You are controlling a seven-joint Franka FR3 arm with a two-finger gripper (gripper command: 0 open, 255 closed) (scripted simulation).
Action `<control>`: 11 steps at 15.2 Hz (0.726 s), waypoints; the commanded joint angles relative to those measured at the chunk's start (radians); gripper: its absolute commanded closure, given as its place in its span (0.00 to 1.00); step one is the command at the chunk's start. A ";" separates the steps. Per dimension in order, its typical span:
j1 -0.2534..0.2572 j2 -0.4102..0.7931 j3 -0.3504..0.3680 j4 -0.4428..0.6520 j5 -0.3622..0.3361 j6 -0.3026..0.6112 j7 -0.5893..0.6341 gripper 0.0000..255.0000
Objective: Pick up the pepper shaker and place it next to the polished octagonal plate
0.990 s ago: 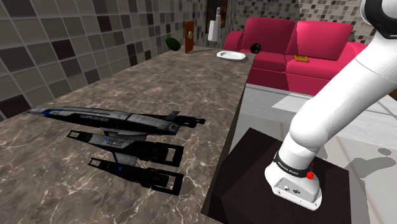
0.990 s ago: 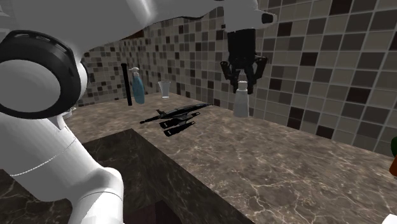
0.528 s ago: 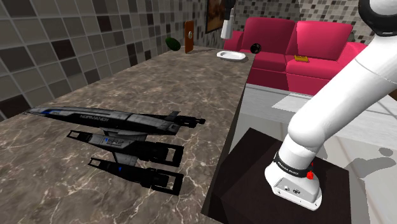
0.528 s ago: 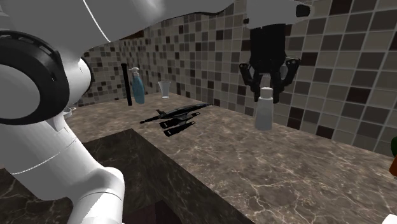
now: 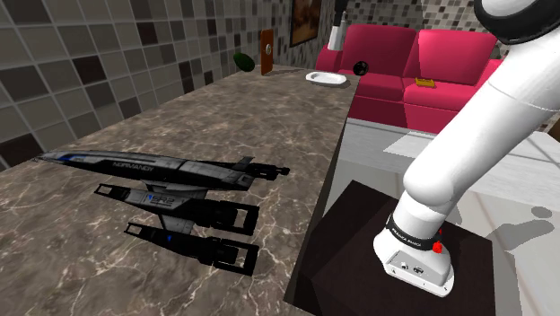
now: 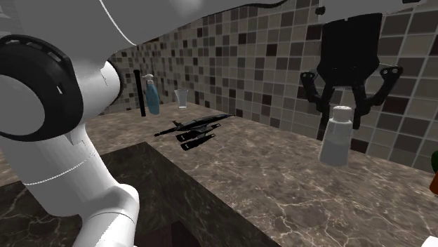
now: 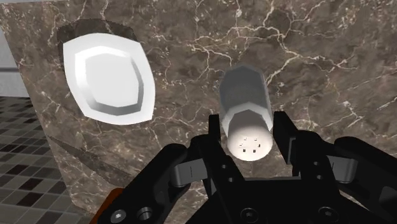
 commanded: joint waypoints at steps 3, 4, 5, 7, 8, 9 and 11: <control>-0.038 0.078 -0.070 0.080 0.014 0.004 -0.107 1.00; -0.048 0.100 -0.087 0.105 0.021 0.003 -0.134 1.00; -0.060 0.123 -0.104 0.131 0.028 0.001 -0.161 1.00; -0.072 0.139 -0.120 0.134 0.035 0.015 -0.187 1.00; -0.071 0.129 -0.118 0.107 0.032 0.032 -0.184 1.00; -0.071 0.119 -0.117 0.081 0.029 0.048 -0.182 1.00; -0.069 0.101 -0.115 0.031 0.024 0.080 -0.177 1.00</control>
